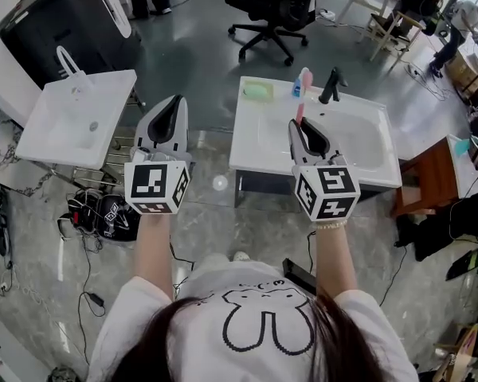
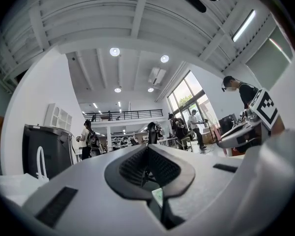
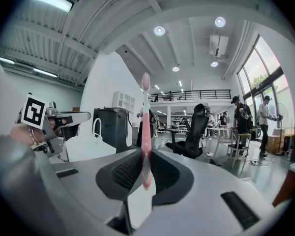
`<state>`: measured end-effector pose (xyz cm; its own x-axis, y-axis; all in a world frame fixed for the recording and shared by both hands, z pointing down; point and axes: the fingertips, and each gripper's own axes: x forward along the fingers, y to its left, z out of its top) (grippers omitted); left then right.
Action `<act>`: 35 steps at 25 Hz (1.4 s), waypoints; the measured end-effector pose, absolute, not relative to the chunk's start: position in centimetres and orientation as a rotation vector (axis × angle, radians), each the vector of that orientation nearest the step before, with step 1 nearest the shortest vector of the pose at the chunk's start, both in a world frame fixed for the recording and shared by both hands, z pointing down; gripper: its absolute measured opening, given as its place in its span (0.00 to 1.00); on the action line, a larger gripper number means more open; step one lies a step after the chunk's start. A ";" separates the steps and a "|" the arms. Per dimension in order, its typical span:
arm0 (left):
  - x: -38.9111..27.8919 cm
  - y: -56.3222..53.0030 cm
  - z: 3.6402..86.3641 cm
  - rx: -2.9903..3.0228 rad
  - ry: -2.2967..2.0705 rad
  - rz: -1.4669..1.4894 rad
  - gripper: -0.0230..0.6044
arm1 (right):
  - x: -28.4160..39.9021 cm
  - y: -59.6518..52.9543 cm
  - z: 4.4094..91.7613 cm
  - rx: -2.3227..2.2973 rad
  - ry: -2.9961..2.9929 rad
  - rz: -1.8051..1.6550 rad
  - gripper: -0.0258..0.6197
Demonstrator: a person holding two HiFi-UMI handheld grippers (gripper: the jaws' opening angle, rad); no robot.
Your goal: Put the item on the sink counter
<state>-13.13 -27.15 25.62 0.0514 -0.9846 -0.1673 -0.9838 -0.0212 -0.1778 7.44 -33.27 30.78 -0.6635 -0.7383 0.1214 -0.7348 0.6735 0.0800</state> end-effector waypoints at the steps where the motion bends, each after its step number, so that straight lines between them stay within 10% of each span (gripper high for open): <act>1: -13.4 -27.5 25.7 -2.085 2.011 -0.006 0.05 | 7.1 -33.6 30.9 1.207 -2.739 -0.032 0.15; 35: -22.9 -43.9 34.5 -2.407 1.921 -0.090 0.05 | -3.2 -44.6 48.8 1.196 -2.326 0.520 0.15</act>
